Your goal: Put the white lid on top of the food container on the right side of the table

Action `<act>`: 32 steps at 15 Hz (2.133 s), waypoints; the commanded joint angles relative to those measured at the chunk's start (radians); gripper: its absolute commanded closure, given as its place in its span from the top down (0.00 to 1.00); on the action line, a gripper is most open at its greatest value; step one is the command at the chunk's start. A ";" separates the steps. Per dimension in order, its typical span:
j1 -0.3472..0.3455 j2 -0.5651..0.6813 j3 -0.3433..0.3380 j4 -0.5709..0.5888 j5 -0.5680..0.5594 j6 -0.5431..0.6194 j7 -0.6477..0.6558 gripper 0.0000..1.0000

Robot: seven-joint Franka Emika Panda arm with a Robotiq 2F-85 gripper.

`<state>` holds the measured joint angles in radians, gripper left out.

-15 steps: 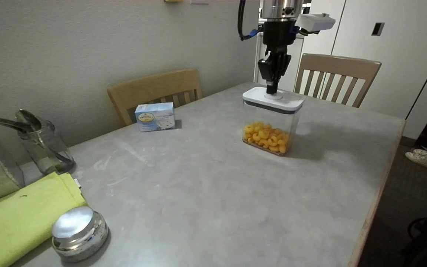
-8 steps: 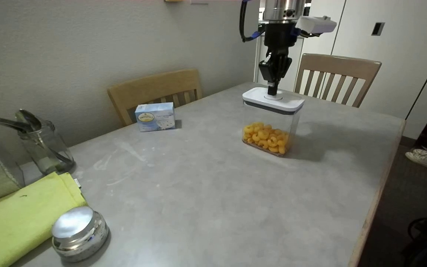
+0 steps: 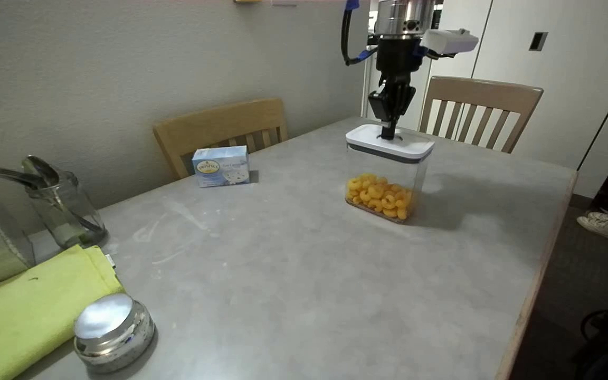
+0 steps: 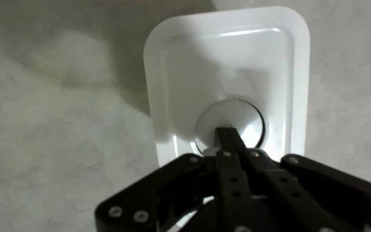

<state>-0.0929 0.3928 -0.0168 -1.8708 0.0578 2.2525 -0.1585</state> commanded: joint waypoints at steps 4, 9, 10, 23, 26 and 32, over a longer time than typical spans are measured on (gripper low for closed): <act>-0.002 -0.068 0.011 -0.051 0.004 -0.001 -0.045 0.00; 0.008 -0.120 0.015 -0.055 0.002 -0.022 -0.057 0.00; 0.009 -0.127 0.015 -0.055 0.001 -0.026 -0.055 0.00; 0.033 -0.167 0.014 -0.040 -0.016 -0.105 -0.046 0.99; 0.042 -0.169 0.014 -0.040 -0.020 -0.114 -0.037 1.00; 0.050 -0.151 0.014 -0.020 -0.013 -0.104 -0.027 1.00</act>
<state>-0.0413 0.2417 -0.0041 -1.8930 0.0459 2.1508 -0.1861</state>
